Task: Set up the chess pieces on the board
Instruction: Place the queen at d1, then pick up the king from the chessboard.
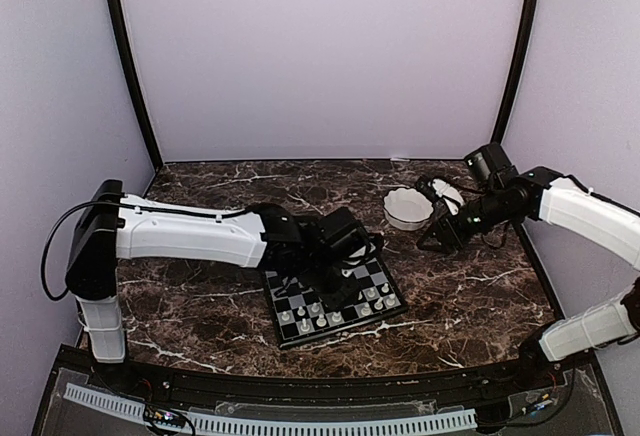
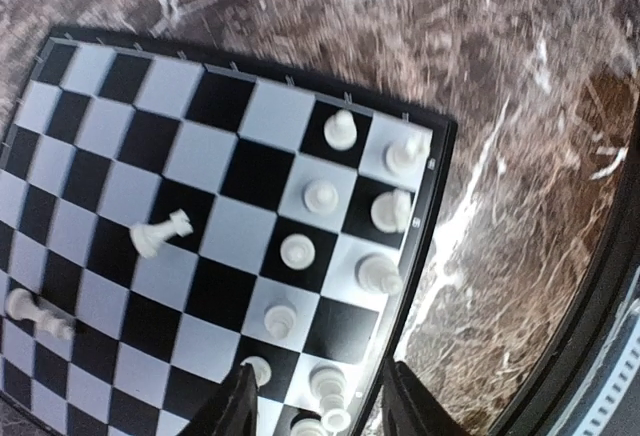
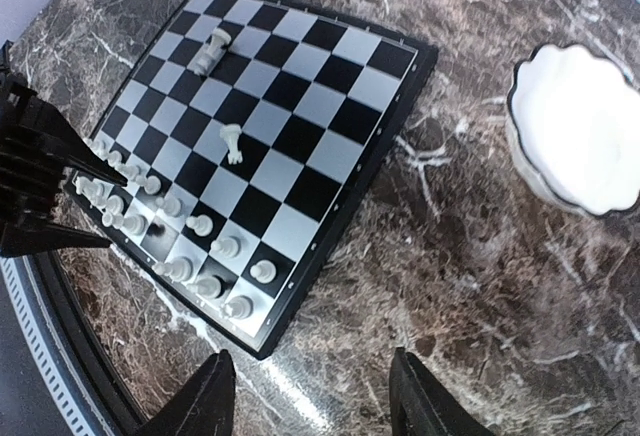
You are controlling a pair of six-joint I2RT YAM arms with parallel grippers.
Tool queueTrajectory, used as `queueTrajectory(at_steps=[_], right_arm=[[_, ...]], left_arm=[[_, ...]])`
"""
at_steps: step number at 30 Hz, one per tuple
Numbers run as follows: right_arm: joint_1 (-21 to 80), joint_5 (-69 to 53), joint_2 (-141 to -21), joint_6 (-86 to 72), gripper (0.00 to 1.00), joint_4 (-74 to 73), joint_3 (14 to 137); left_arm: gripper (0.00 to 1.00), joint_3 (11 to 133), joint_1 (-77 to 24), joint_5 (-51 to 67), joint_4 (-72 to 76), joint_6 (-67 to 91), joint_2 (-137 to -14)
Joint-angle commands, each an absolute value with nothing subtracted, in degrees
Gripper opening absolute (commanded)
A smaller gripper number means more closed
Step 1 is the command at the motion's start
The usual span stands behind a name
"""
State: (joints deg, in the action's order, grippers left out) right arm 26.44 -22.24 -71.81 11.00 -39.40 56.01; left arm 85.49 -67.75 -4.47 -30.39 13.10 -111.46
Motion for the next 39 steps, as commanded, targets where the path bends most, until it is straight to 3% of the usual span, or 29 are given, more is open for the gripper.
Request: queueTrajectory(at_steps=[1, 7, 15, 29, 39], right_arm=[[25.94, -21.12, -73.01, 13.45, 0.54, -39.35, 63.67], [25.93, -22.61, -77.06, 18.35, 0.54, -38.45, 70.13], [26.04, -26.31, -80.43, 23.24, 0.52, -38.44, 71.19], [28.67, -33.20, -87.85, 29.55, 0.40, -37.57, 72.38], [39.27, -26.95, -96.81, 16.93, 0.38, -26.03, 75.32]], left_arm=[[0.48, 91.71, -67.12, -12.12, -32.99, 16.78, -103.26], [0.49, 98.38, -57.82, -13.01, -47.74, 33.51, -104.91], [0.43, 94.38, -51.94, -6.38, -50.10, 44.50, -106.85], [0.44, 99.67, -46.16, -1.24, -49.63, 43.89, -115.91], [0.53, 100.18, -43.34, 1.20, -45.05, 34.98, -116.49]])
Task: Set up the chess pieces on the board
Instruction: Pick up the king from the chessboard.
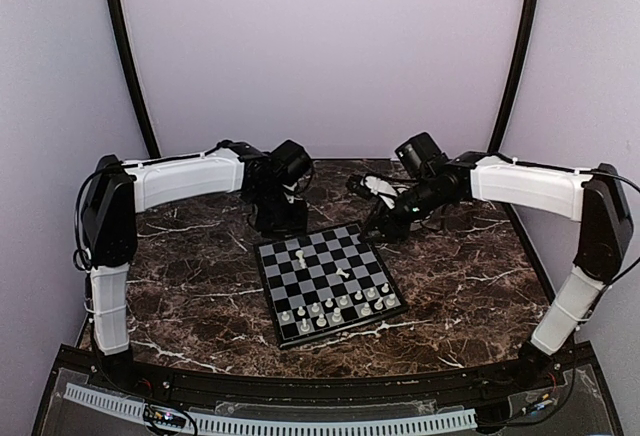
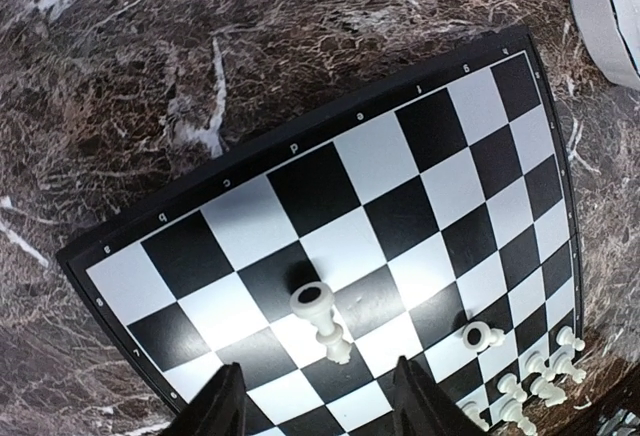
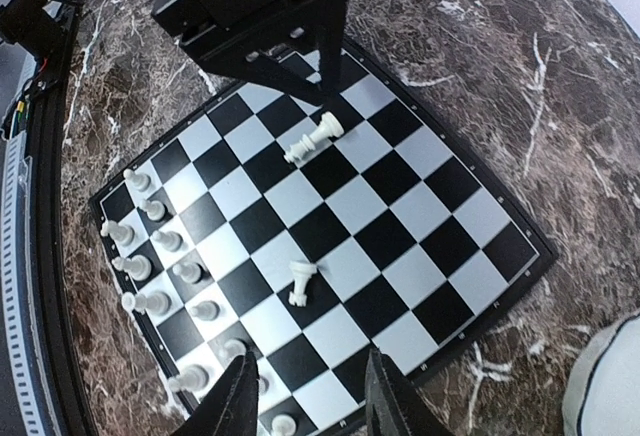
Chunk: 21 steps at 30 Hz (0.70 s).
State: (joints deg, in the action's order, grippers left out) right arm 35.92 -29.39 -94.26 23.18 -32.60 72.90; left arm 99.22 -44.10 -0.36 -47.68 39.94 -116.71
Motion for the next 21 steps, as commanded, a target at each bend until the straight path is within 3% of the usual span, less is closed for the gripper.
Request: queueTrajectory(at_steps=[1, 21], right_arm=[[40.19, -26.65, -97.56, 16.29, 0.38, -25.20, 75.54], [46.87, -25.31, -110.48, 8.90, 0.46, -11.67, 75.48]], left_arm=[[0.52, 100.23, -42.67, 1.44, -44.72, 34.81, -116.84], [0.22, 99.96, -37.42, 15.03, -29.66, 33.26, -125.93]])
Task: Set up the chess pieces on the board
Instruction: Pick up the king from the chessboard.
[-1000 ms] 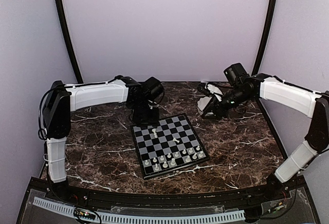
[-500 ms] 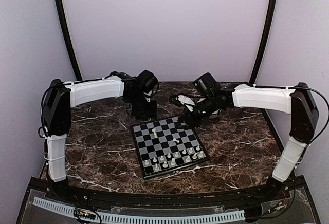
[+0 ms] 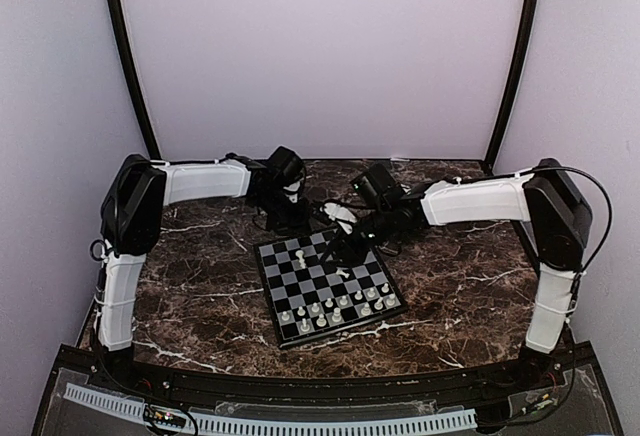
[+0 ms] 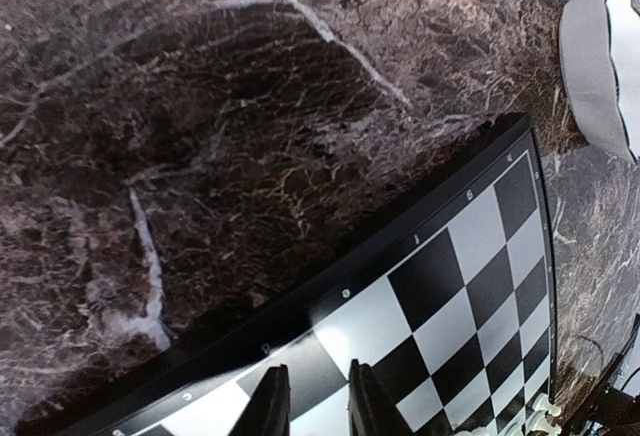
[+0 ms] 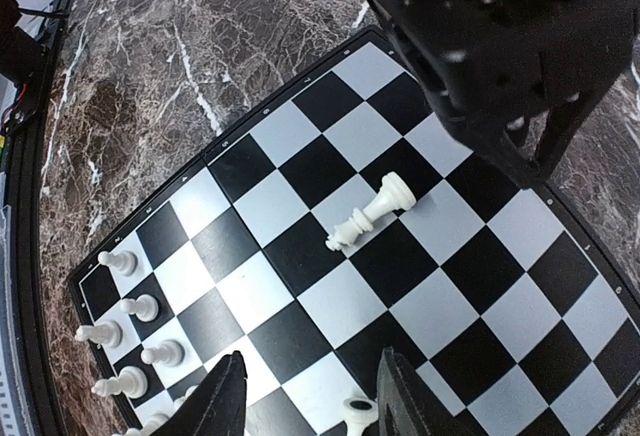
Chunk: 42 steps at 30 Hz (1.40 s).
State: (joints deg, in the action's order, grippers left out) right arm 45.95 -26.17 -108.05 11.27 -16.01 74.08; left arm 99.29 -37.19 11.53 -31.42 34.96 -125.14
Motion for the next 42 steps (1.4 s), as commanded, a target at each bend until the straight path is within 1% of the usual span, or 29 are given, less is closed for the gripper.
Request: queueTrajectory(at_steps=[1, 6, 14, 17, 21, 32, 34, 38, 42], right_arm=[[46.94, -25.05, -111.53, 8.51, 0.47, -12.02, 76.31], [47.22, -24.35, -116.76, 6.62, 0.48, -13.60, 81.38], [48.31, -24.14, -119.59, 7.90, 0.51, -14.15, 84.12], [48.77, -24.85, -120.44, 7.91, 0.54, -14.15, 84.97], [49.33, -25.25, -122.04, 7.66, 0.55, -14.14, 86.39], [49.61, -24.91, -123.78, 8.97, 0.56, -15.12, 86.20], [49.96, -23.93, -124.26, 8.84, 0.55, -15.05, 86.74], [50.61, -18.48, -125.34, 8.74, 0.48, -15.44, 87.99], [51.15, -12.80, -125.25, 11.74, 0.46, -16.36, 88.37]], left_arm=[[0.20, 99.73, -37.38, 15.12, -29.73, 33.20, -125.94], [0.15, 97.34, -37.43, 15.91, -32.27, 32.38, -124.86], [0.14, 84.64, -37.48, 15.42, -28.08, 33.53, -116.31], [0.14, 81.51, -37.57, 15.28, -26.67, 34.45, -113.37], [0.14, 77.65, -37.68, 15.01, -25.34, 35.57, -111.05], [0.14, 75.59, -38.25, 14.18, -25.10, 37.07, -109.05], [0.14, 75.59, -38.41, 14.27, -25.12, 37.15, -108.88], [0.14, 75.47, -38.64, 14.21, -25.09, 37.32, -108.38], [0.14, 74.57, -38.70, 13.96, -24.75, 37.86, -107.40]])
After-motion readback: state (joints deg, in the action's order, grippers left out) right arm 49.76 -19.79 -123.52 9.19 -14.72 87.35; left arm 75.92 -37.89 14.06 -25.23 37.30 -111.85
